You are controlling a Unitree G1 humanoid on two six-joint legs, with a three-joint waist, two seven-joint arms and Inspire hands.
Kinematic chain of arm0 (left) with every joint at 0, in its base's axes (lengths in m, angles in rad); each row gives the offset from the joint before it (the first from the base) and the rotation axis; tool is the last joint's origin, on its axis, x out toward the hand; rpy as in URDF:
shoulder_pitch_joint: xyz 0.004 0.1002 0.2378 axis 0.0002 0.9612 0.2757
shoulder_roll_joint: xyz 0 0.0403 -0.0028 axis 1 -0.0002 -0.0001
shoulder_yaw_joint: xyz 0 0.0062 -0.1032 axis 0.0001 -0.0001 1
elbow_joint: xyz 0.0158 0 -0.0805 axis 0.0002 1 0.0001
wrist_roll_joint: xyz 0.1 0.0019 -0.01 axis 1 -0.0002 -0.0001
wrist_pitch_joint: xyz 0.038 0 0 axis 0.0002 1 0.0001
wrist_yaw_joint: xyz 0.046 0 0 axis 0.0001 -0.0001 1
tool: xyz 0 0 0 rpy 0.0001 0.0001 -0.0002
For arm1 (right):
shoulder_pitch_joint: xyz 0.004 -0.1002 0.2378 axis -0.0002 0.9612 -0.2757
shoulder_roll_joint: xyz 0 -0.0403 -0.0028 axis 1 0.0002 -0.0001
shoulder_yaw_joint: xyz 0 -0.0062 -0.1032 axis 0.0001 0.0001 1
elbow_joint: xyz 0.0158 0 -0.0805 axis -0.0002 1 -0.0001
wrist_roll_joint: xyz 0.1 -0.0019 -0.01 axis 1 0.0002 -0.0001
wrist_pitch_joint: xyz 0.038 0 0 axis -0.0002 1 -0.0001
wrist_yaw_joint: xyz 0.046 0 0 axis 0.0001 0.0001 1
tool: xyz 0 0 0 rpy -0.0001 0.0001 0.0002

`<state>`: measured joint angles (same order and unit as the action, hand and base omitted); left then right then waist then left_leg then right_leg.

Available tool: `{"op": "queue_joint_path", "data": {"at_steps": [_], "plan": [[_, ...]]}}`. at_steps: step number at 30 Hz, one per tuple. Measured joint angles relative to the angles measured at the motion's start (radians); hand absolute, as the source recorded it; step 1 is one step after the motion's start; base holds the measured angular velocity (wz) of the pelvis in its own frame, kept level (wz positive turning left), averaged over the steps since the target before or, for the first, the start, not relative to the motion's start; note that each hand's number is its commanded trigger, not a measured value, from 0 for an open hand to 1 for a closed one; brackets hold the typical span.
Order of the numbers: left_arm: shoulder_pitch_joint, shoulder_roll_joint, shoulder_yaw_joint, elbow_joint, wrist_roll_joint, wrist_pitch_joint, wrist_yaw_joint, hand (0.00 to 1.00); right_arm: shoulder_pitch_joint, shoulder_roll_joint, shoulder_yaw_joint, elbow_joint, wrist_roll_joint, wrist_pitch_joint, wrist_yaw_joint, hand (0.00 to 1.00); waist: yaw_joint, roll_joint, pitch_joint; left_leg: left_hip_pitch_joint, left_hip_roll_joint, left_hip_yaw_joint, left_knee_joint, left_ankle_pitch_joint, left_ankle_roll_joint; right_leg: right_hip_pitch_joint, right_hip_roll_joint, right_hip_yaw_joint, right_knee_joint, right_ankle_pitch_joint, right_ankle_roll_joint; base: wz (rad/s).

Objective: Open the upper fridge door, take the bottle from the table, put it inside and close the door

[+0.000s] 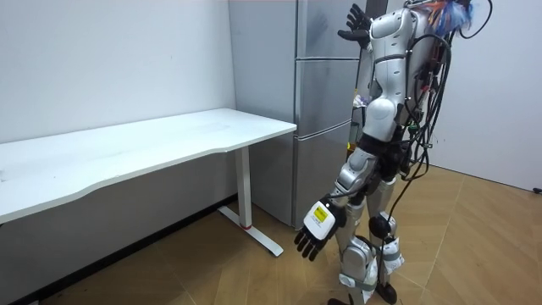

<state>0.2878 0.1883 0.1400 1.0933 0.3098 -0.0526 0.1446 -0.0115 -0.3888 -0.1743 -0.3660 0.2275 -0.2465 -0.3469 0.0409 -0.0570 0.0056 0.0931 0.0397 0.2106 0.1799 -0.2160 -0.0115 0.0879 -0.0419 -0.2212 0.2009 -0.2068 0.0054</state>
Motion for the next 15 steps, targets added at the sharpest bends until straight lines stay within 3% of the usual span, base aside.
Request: {"op": "queue_joint_path", "data": {"at_steps": [5, 12, 15], "plan": [[-0.008, 0.000, 0.000, 0.000, 0.000, 0.004, 0.003, 0.00, -0.012, 0.000, 0.002, 0.033, 0.001, 0.010, -0.002, 0.00, 0.016, -0.003, -0.0018, -0.002, -0.001, -0.001, 0.002, 0.000, 0.000, 0.001, -0.001, 0.000, 0.001, 0.000, 0.000, 0.00], [-0.008, 0.000, 0.002, -0.018, 0.004, 0.034, 0.005, 0.00, -0.033, 0.000, 0.002, 0.090, 0.005, 0.061, -0.021, 0.00, 0.020, -0.016, -0.0014, 0.002, -0.003, -0.021, 0.004, 0.000, 0.000, 0.016, -0.002, -0.012, -0.005, 0.000, 0.000, 0.05], [-0.010, 0.002, 0.003, -0.054, 0.009, 0.040, 0.000, 0.00, -0.051, 0.000, 0.004, 0.133, -0.006, 0.061, -0.035, 0.00, 0.027, -0.023, 0.0002, -0.002, -0.003, -0.025, 0.009, 0.000, 0.000, 0.016, -0.002, -0.025, -0.013, 0.000, 0.000, 0.09]]}}
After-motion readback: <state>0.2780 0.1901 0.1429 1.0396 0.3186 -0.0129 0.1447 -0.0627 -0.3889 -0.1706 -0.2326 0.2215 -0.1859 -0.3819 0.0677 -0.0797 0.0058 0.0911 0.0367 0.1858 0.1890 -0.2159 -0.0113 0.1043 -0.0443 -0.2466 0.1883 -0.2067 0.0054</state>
